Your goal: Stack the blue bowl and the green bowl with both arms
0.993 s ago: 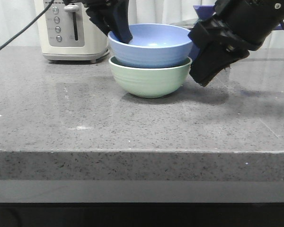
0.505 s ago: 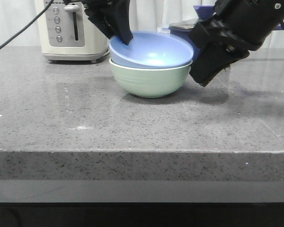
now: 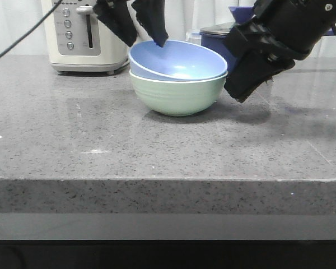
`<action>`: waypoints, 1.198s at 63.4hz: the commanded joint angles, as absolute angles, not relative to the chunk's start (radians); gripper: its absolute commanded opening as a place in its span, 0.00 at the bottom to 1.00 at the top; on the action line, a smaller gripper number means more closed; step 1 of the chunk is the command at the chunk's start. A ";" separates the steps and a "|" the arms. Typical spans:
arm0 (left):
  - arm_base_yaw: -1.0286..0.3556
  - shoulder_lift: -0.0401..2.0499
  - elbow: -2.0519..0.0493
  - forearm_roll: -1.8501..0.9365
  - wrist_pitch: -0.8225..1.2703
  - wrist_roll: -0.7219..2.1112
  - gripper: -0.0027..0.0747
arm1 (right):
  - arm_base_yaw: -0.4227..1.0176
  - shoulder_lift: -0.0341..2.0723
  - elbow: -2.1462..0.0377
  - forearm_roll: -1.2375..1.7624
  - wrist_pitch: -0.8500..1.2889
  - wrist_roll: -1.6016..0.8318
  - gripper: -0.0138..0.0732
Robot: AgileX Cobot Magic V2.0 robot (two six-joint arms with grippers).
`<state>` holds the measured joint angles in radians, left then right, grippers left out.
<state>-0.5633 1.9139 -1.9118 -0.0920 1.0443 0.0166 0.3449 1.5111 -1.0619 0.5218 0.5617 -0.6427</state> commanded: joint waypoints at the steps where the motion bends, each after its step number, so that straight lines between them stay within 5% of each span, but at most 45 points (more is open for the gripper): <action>1: -0.571 1.794 -1.946 -0.083 1.024 0.014 0.52 | 0.343 1.477 -1.084 0.543 0.526 -0.649 0.08; 45: -0.571 1.200 -1.396 0.231 0.988 -0.142 0.52 | 0.343 1.477 -1.084 0.543 0.526 -0.649 0.08; 76: -0.571 0.811 -0.982 0.134 0.861 -0.156 0.51 | 0.343 1.477 -1.084 0.543 0.526 -0.649 0.08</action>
<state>-0.5633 0.8634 -1.0006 0.1384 0.9549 -0.1450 0.3449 1.5111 -1.0619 0.5218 0.5617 -0.6431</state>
